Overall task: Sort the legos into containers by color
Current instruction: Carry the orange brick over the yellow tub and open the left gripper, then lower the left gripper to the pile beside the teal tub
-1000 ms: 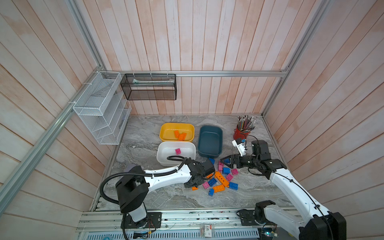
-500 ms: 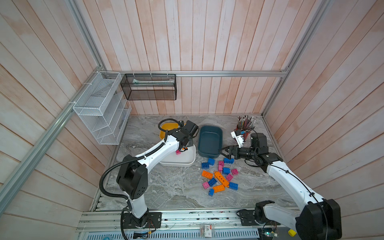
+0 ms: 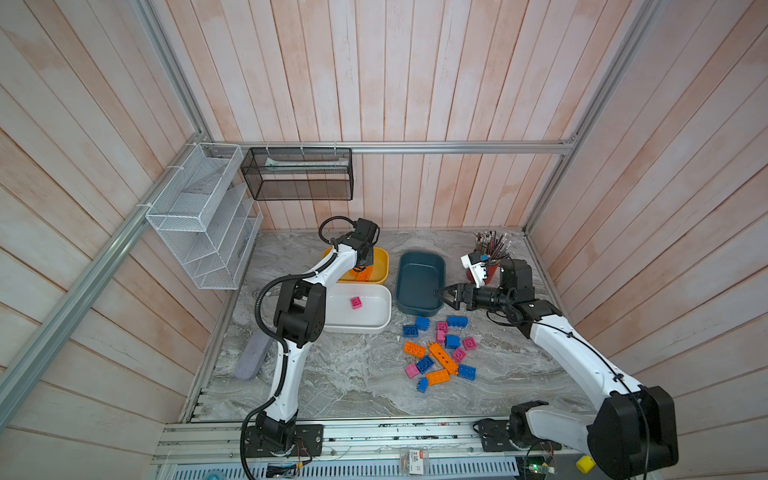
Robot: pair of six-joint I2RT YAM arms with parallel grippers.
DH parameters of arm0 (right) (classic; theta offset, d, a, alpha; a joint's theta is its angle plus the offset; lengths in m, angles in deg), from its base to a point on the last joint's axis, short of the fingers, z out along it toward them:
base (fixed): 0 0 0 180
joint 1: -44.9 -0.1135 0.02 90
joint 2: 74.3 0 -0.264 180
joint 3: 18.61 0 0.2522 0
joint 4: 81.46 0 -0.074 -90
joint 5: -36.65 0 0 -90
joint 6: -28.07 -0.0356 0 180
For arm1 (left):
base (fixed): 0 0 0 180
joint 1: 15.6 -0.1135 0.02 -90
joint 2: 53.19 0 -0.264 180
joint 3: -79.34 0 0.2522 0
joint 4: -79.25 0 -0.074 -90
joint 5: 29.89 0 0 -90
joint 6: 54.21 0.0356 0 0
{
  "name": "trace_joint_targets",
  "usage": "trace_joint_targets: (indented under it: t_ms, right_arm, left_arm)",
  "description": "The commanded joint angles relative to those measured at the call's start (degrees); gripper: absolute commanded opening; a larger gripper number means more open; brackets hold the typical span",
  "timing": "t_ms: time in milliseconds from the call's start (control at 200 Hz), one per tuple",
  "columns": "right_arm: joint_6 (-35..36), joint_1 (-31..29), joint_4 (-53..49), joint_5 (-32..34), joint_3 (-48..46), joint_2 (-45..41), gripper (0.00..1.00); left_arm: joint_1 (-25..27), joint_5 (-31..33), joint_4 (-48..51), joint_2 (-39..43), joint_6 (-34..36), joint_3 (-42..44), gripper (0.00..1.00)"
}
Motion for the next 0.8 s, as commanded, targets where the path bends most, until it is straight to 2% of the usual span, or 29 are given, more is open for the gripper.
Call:
trace_joint_targets:
  t_ms: [0,35,90,260,365,475,630,790]
  right_arm:
    - [0.4,-0.3,0.1,0.8,1.3,0.3,0.98]
    - [0.7,-0.3,-0.2,1.0,1.5,0.3,0.98]
    - [1.1,-0.1,-0.5,1.2,1.8,0.2,0.98]
    - [2.2,0.6,-1.8,1.1,2.2,-0.5,0.98]
    - [3.2,1.5,-3.1,1.1,2.5,-1.2,0.98]
    - [4.2,2.6,-4.4,0.6,2.5,-2.2,0.98]
    - [5.9,2.8,-6.2,-1.6,1.8,-3.8,0.98]
    - [8.7,2.8,-10.1,0.5,1.9,-5.3,0.98]
  left_arm:
    - [-0.1,0.5,2.1,-2.4,3.6,-5.4,0.29]
    - [-0.1,0.5,2.0,-2.6,4.3,-5.8,0.37]
    - [-0.2,0.5,1.9,-2.3,5.7,-6.0,0.55]
    - [-1.0,-3.1,2.2,3.5,7.2,-3.7,0.72]
    - [-0.6,-8.5,3.1,10.9,6.5,0.6,0.76]
    - [1.7,-15.7,-0.5,22.7,4.4,12.1,0.80]
    - [7.9,-18.7,-2.8,36.6,2.5,27.5,0.82]
    - [17.5,-17.3,-4.7,46.0,1.7,40.5,0.83]
